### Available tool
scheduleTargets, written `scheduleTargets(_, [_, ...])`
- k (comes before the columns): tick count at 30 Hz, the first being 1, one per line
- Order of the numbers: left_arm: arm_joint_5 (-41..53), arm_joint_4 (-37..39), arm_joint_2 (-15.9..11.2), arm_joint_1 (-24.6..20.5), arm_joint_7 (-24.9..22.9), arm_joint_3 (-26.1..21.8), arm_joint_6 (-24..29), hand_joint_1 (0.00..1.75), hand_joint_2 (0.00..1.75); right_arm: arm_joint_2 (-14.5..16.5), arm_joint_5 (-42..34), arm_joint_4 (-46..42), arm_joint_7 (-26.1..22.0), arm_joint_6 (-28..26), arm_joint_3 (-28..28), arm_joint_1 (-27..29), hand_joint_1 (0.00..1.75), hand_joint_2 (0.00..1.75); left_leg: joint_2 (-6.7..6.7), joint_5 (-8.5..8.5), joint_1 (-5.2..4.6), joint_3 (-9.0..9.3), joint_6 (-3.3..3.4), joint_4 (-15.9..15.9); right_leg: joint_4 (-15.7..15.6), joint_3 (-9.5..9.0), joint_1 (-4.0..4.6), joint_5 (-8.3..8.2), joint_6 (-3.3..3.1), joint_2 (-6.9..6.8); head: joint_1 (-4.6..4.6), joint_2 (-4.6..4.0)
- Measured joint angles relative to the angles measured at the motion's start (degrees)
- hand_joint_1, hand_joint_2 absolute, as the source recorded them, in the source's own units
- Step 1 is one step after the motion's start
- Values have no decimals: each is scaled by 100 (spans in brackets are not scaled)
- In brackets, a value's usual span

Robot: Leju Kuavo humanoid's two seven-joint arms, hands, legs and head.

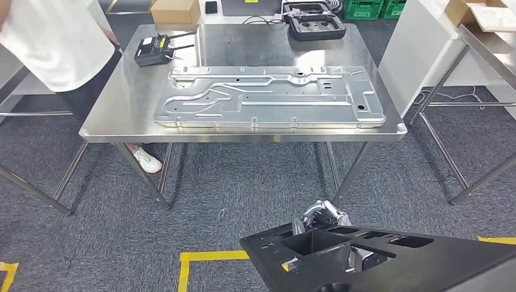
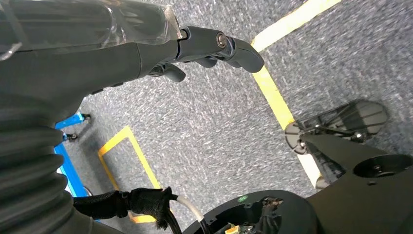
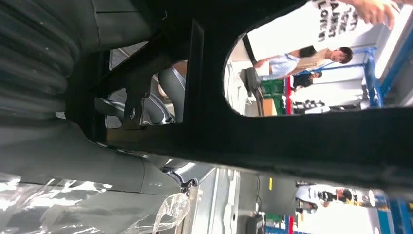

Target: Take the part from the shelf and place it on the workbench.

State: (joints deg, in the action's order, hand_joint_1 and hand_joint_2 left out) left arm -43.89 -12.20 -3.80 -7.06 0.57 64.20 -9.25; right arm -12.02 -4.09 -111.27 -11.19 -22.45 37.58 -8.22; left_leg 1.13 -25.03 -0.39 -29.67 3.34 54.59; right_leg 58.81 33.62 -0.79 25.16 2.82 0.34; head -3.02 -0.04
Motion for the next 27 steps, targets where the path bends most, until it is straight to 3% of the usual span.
scheduleTargets(2, [0, 0, 0, -9, 0, -1, 0, 0, 175, 1, 1, 0, -1, 0, 1, -8, 175, 175, -3, -44, -21, 10, -51, 0, -297, -130, 18, -41, -61, 1, -1, 0])
scheduleTargets(4, [0, 0, -2, -15, 0, 0, 0, 0, 175, 2, 2, -1, -3, 0, 0, -11, 175, 175, -6, -75, -12, 13, -107, 6, -317, -145, 20, -29, -127, 0, -1, 0])
scheduleTargets(6, [0, 0, -5, -18, 1, 1, 1, 0, 175, 2, 2, -2, -4, 1, -1, -13, 175, 175, -13, -221, 9, -92, -180, 269, -336, -180, 2, -17, -192, -9, -9, 0])
scheduleTargets(9, [0, 0, -7, -19, 2, 0, 4, 0, 175, 2, 2, -1, -4, 3, -3, -12, 175, 175, -20, -674, 46, -689, -267, 1419, -340, -224, -4, 25, -250, -13, -20, 0])
scheduleTargets(10, [0, 0, -7, -17, 1, 0, 5, 0, 175, 2, 1, 0, -4, 4, -3, -10, 175, 175, -21, -729, 56, -875, -281, 1706, -340, -240, -4, 42, -255, -10, -20, 0])
scheduleTargets(11, [0, 0, -7, -16, 1, 0, 5, 0, 175, 2, 0, 0, -4, 4, -3, -7, 175, 175, -22, -674, 65, -968, -287, 1790, -339, -265, -4, 64, -252, -8, -20, 0])
scheduleTargets(12, [1, 0, -7, -15, 0, 1, 6, 0, 175, 2, -1, 0, -4, 4, -3, -4, 175, 175, -25, -508, 74, -940, -288, 1628, -339, -301, -6, 91, -243, -7, -19, 0])
scheduleTargets(14, [2, 0, -8, -14, -7, 2, 7, 0, 175, 2, -1, 0, -5, 4, -3, -2, 175, 175, -41, -41, 82, -634, -272, 829, -341, -394, -9, 160, -204, -6, -20, 0])
scheduleTargets(16, [3, 0, -9, -18, -16, 1, 7, 0, 175, 3, -3, 0, -7, 4, -3, -9, 175, 175, -56, 178, 57, -374, -219, 216, -350, -455, 7, 228, -142, 0, -19, 0])
scheduleTargets(19, [4, 0, -9, -13, -21, 1, 7, 0, 175, 2, -5, 0, -15, 4, -3, -8, 175, 175, -54, 127, 37, -283, -87, 67, -333, -504, 18, 235, -43, 4, -15, 0])
scheduleTargets(21, [7, 0, -8, -6, -20, 1, 7, 0, 175, 2, -6, 0, -25, 4, -3, -12, 175, 175, -50, 103, 49, -189, -9, 41, -132, -458, 9, 334, 12, -2, -4, 0])
scheduleTargets(23, [9, 0, -8, -7, -20, 0, 18, 0, 175, 2, -8, 1, -33, 4, -3, -17, 175, 175, -55, 72, 48, -117, 47, 33, 496, -143, 0, 631, 49, -7, 4, 0])
scheduleTargets(25, [11, 0, -9, -7, -20, -1, 47, 0, 175, 2, -9, 2, -37, 4, -3, 2, 175, 175, -56, 26, 26, -74, 82, 35, 1239, 329, 0, 882, 70, -7, 7, 0])
scheduleTargets(26, [13, 0, -9, -4, -20, -1, 62, 0, 175, 2, -10, 2, -38, 4, -3, 16, 175, 175, -51, -3, 15, -43, 88, 35, 1392, 479, 0, 866, 68, -7, 7, 0])
scheduleTargets(27, [14, 0, -9, 3, -19, -1, 66, 0, 175, 2, -11, 2, -38, 4, -3, 28, 175, 175, -45, -38, 6, 3, 87, 35, 1311, 519, 2, 722, 53, -7, 7, 0])
